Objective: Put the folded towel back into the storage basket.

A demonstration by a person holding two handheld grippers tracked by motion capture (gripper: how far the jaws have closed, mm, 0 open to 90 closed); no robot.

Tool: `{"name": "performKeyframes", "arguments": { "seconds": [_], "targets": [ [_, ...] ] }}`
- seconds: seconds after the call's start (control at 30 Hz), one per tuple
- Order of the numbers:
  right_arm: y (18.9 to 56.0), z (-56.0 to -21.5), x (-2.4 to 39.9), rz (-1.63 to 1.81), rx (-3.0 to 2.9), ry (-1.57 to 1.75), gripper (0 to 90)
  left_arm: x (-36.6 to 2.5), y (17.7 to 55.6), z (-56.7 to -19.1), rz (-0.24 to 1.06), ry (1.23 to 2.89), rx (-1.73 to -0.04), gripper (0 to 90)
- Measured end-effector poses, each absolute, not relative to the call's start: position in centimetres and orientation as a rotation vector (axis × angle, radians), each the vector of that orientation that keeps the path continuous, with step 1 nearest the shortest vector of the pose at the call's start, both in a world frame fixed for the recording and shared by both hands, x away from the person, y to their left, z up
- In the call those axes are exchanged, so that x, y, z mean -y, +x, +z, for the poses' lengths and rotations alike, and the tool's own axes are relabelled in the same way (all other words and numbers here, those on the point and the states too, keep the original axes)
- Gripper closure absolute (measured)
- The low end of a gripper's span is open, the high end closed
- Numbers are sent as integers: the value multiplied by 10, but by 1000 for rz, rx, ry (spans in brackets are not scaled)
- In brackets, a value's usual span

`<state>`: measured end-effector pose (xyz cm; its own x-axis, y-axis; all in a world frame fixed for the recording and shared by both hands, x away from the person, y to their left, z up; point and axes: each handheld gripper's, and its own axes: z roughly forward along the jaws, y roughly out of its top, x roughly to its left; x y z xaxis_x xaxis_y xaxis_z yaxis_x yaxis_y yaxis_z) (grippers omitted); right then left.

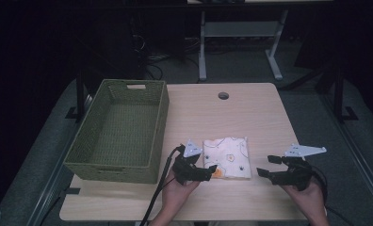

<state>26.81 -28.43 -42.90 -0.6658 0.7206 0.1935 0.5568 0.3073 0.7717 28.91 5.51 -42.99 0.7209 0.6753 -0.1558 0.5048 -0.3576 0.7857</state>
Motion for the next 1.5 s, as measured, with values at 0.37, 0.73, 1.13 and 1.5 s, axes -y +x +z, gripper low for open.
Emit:
{"name": "performKeyframes", "arguments": {
  "seconds": [0.37,0.73,1.13,1.5],
  "targets": [
    [286,-427,274,1259,-2421,1178,259,-46,307,-438,183,2016,-966,249],
    [310,-424,259,1209,-2499,1196,259,-37,322,-446,179,2029,-1033,248],
    [336,-421,247,1205,-2532,1211,259,-35,335,-447,171,2038,-1085,249],
    [350,-436,238,1145,-2572,1273,305,-33,339,-456,149,2077,-1133,360]
  ]
}}
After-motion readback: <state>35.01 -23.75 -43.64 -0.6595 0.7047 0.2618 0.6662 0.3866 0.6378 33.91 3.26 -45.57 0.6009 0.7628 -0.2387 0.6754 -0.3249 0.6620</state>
